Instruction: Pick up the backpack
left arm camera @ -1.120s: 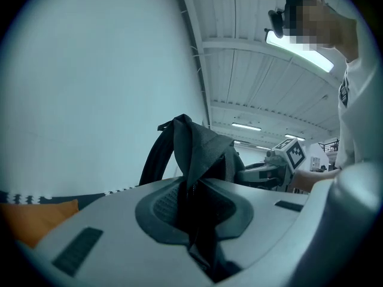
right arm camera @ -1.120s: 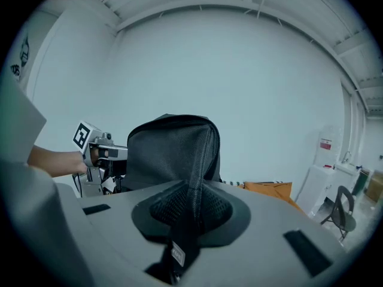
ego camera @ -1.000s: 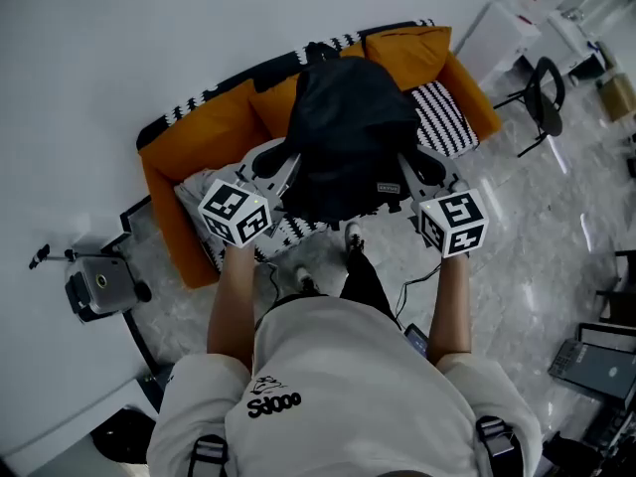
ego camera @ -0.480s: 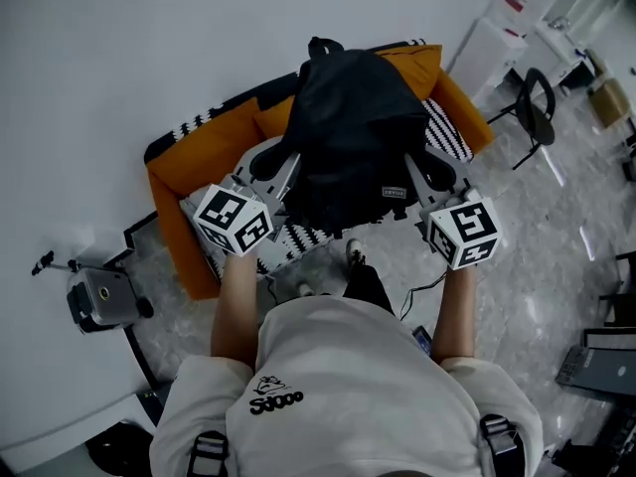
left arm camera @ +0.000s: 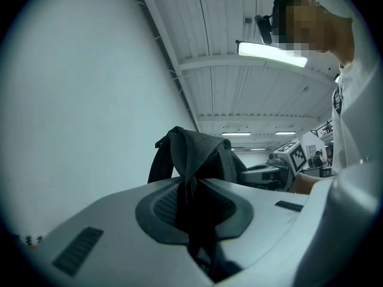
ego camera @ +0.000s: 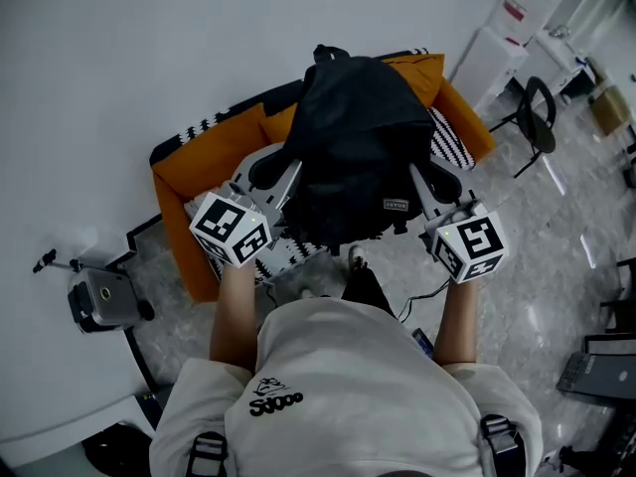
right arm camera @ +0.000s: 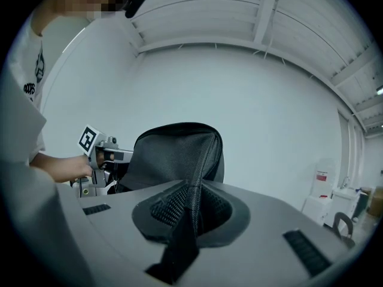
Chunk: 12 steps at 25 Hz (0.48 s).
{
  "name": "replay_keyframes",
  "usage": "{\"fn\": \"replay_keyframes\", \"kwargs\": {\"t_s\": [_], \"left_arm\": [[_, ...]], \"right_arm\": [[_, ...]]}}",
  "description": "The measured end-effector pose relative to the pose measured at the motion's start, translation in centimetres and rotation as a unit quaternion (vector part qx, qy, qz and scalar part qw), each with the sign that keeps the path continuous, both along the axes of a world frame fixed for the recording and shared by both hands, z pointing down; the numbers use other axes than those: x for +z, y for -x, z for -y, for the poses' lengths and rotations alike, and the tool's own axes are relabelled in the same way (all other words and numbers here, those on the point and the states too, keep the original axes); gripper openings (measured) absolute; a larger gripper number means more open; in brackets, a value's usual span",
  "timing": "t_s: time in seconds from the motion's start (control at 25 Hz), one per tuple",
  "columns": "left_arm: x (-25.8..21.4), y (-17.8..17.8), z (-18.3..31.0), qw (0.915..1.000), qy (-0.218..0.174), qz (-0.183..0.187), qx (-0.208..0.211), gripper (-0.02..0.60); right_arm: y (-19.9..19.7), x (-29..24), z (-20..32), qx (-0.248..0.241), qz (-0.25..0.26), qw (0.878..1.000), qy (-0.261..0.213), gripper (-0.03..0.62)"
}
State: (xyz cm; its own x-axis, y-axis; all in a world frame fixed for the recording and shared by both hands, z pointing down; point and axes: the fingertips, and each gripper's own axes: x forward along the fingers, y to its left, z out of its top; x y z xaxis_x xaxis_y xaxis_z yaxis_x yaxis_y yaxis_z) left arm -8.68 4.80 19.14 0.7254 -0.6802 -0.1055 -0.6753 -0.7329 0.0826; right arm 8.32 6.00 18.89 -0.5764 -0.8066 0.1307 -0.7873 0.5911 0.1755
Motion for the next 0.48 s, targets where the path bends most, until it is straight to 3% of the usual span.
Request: {"fn": "replay_keyframes", "kwargs": {"t_s": [0.48], "left_arm": [[-0.14, -0.01, -0.04, 0.9996, -0.004, 0.019, -0.018, 0.054]], "right_arm": [[0.25, 0.37, 0.72, -0.001, -0.004, 1.0, 0.009, 0.067]]}}
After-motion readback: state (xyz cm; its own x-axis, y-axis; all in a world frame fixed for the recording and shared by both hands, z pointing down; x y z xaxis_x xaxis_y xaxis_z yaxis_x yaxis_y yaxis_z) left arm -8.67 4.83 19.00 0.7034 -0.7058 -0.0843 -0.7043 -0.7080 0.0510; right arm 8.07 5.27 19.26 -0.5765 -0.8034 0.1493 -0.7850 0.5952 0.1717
